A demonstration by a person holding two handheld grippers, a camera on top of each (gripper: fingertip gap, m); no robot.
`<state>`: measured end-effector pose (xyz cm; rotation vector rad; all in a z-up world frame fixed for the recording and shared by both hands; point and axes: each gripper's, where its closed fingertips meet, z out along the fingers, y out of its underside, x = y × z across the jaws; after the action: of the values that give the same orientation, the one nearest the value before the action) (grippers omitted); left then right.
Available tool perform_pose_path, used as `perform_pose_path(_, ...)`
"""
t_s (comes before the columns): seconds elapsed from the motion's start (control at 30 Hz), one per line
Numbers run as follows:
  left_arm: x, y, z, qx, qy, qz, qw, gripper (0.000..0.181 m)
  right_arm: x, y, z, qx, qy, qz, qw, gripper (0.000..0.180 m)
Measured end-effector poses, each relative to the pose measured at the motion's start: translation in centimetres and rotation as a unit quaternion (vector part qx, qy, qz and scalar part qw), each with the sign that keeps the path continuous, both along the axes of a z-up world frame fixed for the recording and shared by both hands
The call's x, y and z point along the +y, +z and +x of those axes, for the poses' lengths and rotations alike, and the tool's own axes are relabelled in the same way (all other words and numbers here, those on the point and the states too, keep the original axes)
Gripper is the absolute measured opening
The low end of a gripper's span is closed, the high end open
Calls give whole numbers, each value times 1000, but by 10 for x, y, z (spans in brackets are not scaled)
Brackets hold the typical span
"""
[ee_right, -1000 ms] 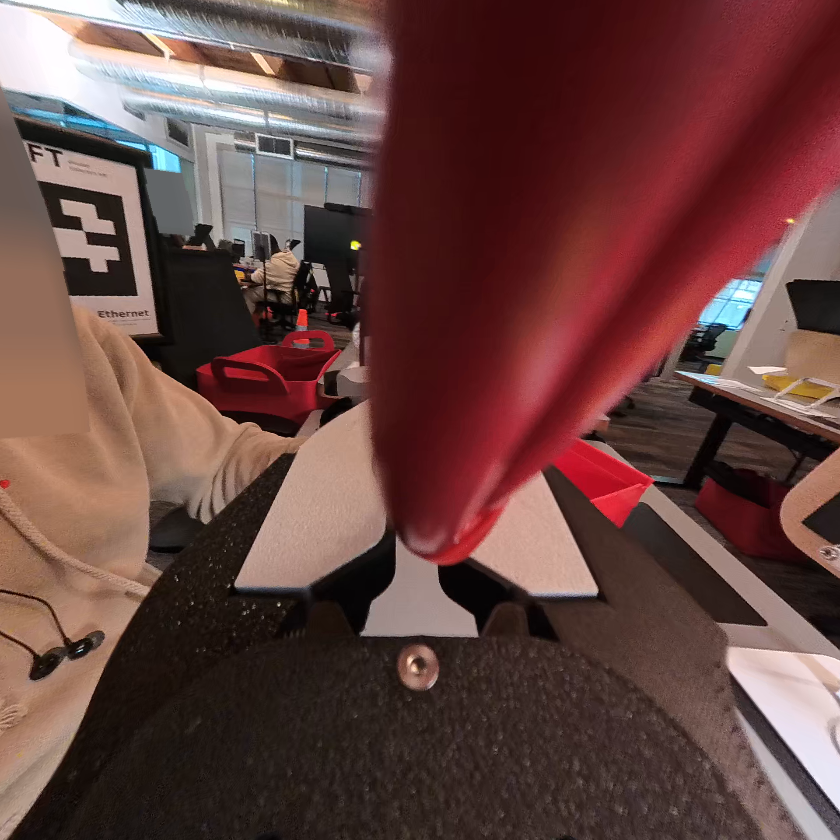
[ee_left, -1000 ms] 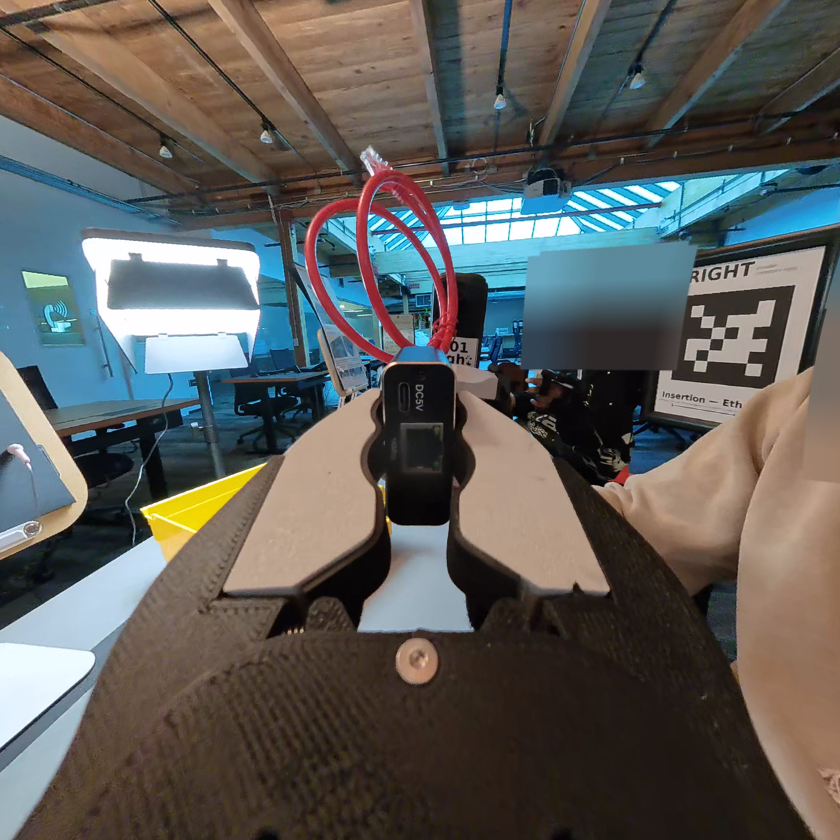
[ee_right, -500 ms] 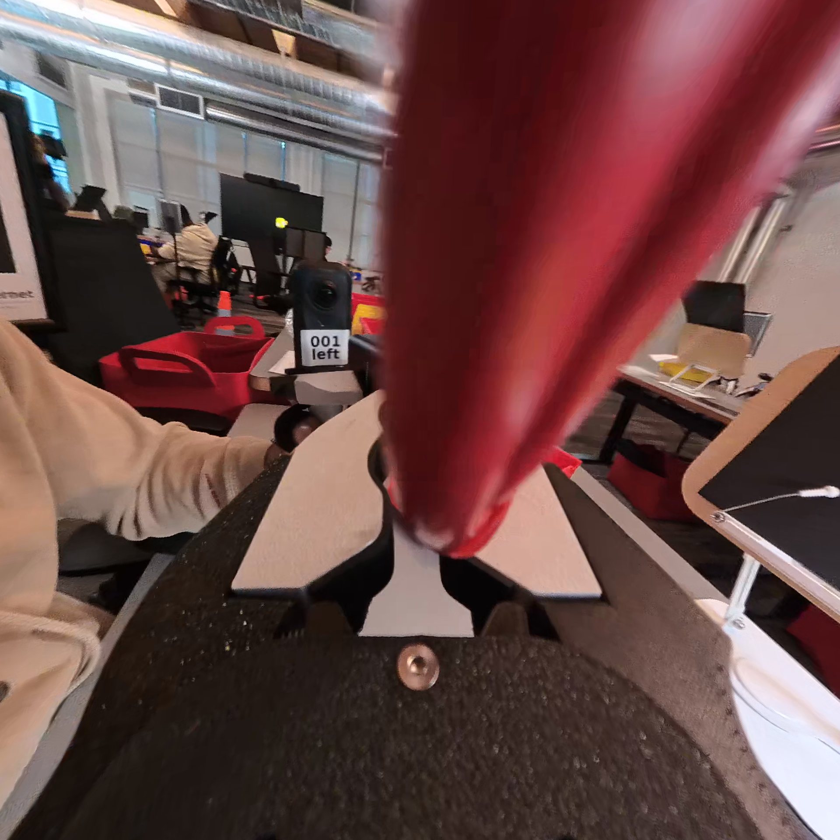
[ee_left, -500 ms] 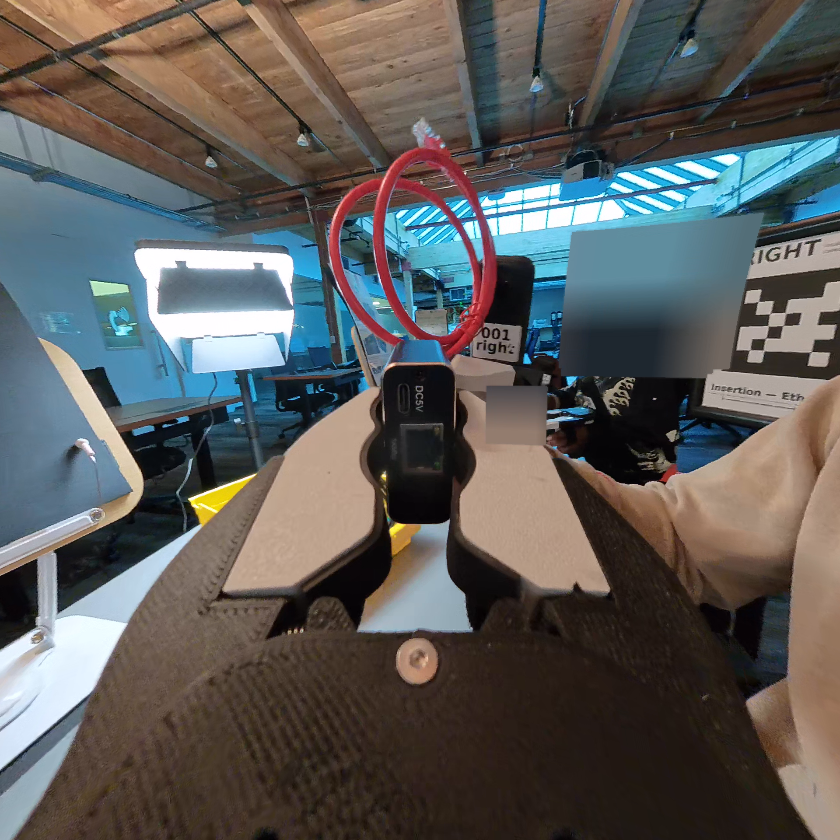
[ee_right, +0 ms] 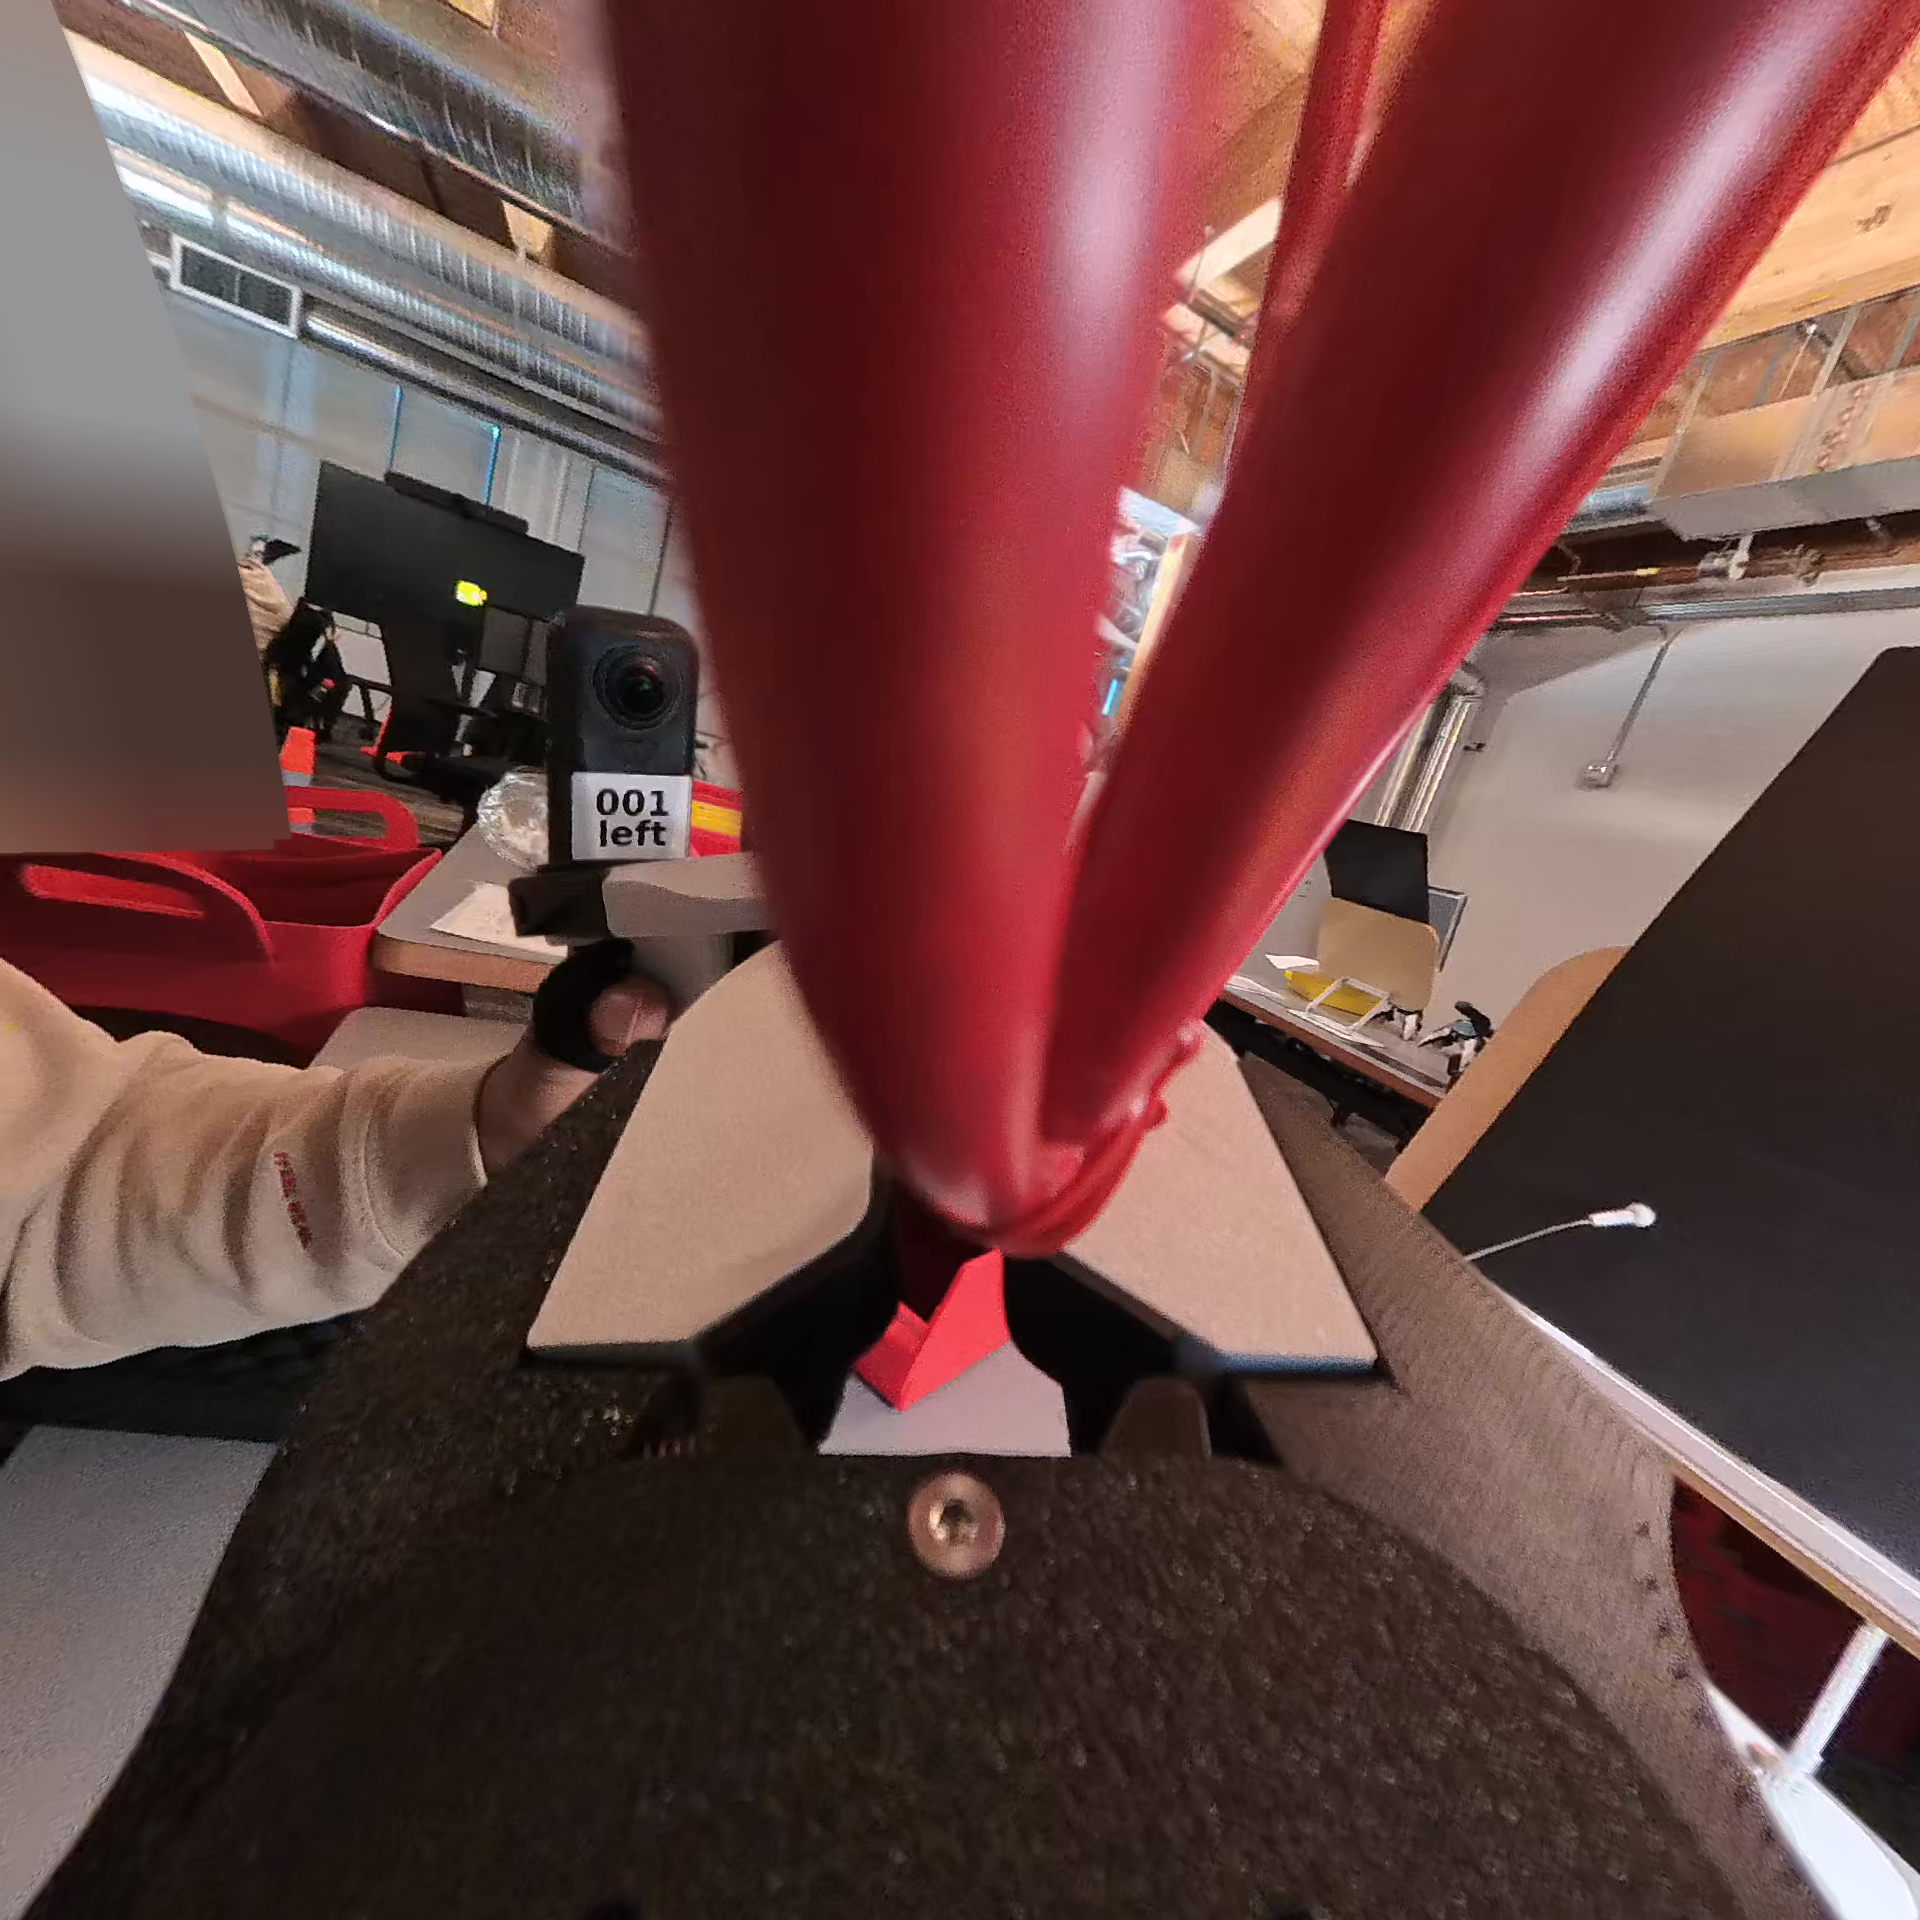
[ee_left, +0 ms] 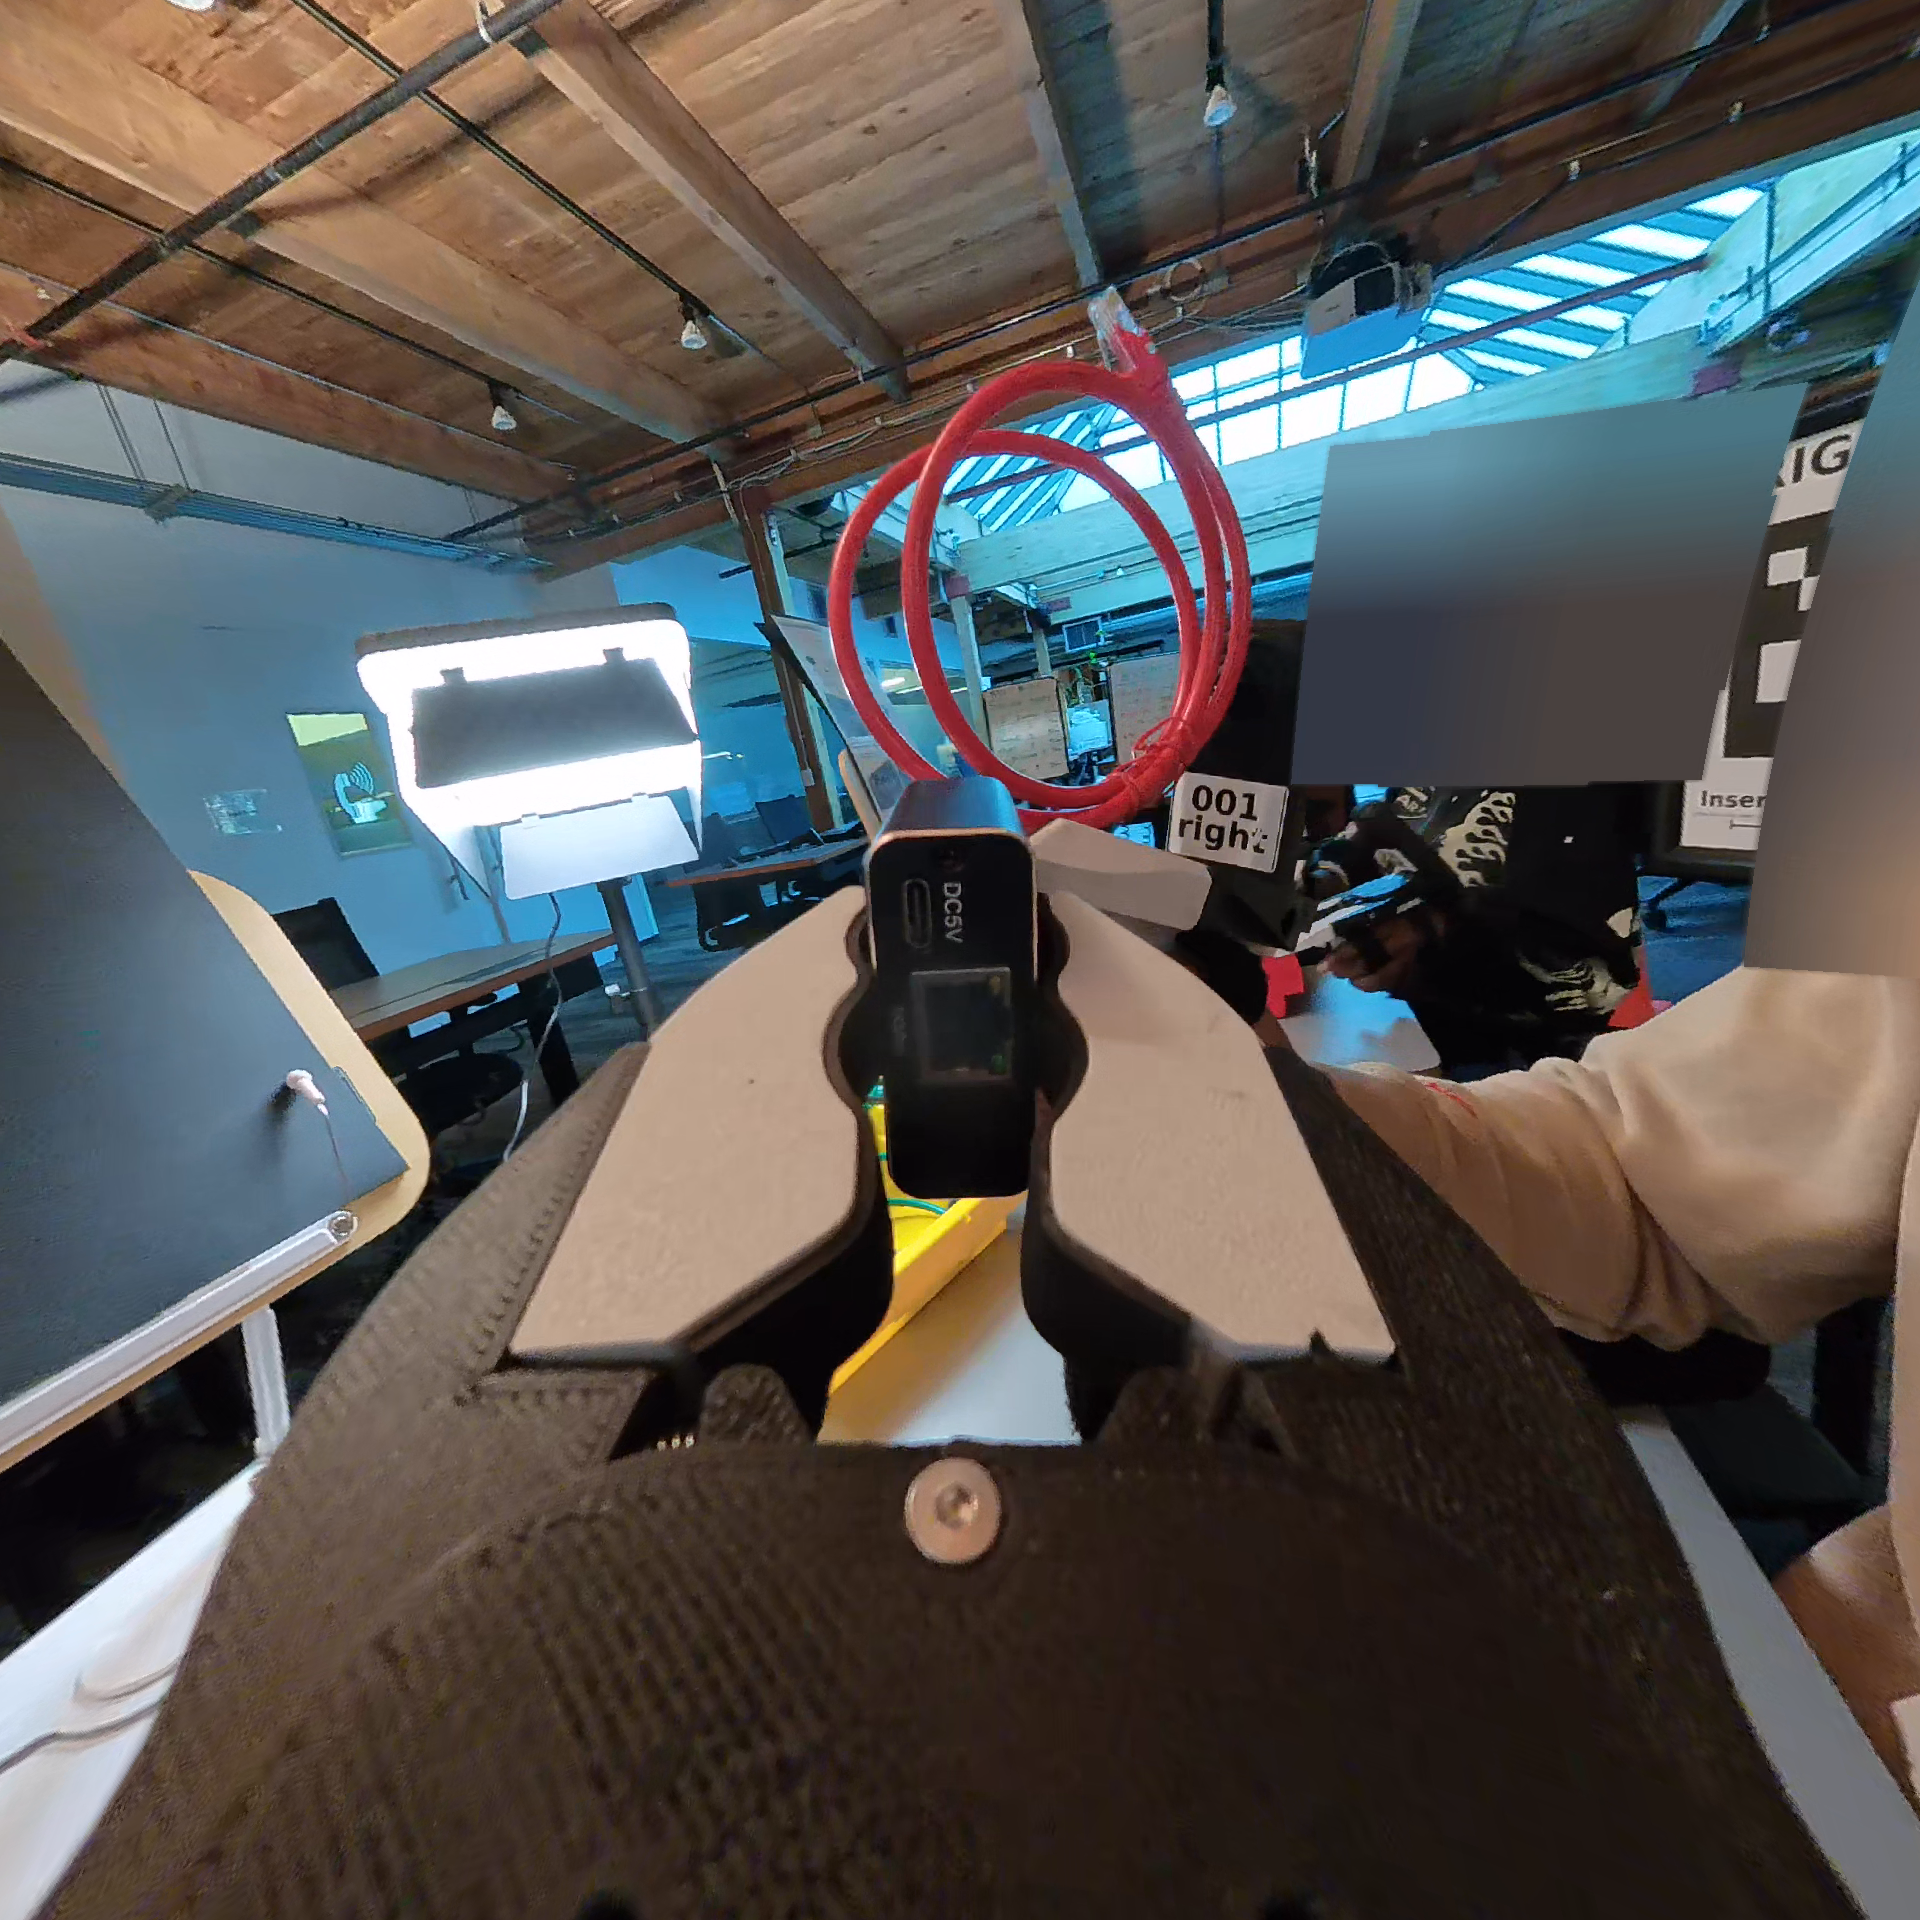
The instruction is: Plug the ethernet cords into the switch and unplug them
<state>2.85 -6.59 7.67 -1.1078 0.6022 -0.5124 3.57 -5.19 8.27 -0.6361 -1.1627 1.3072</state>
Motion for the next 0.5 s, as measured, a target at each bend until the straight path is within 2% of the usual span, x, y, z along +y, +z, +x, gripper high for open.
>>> perform_pose_path(0.07,0,1,-3,-16,-10,-5,1000,27,1,-2,-2,-3,-6,-2,1000,21)
perform_pose_path(0.17,2,5,-7,-45,-15,-12,999,26,3,-3,-3,-11,0,-16,1000,18)
perform_pose_path(0.27,5,5,-9,-66,-19,-25,997,26,6,-3,-5,-16,-9,-19,1000,18)
perform_pose_path(0.4,3,7,-8,-56,-1,0,998,26,7,-4,-6,-14,-4,-15,1000,18)
perform_pose_path(0.5,2,8,-8,-54,-4,4,998,26,6,-3,-5,-17,6,-16,1000,83)
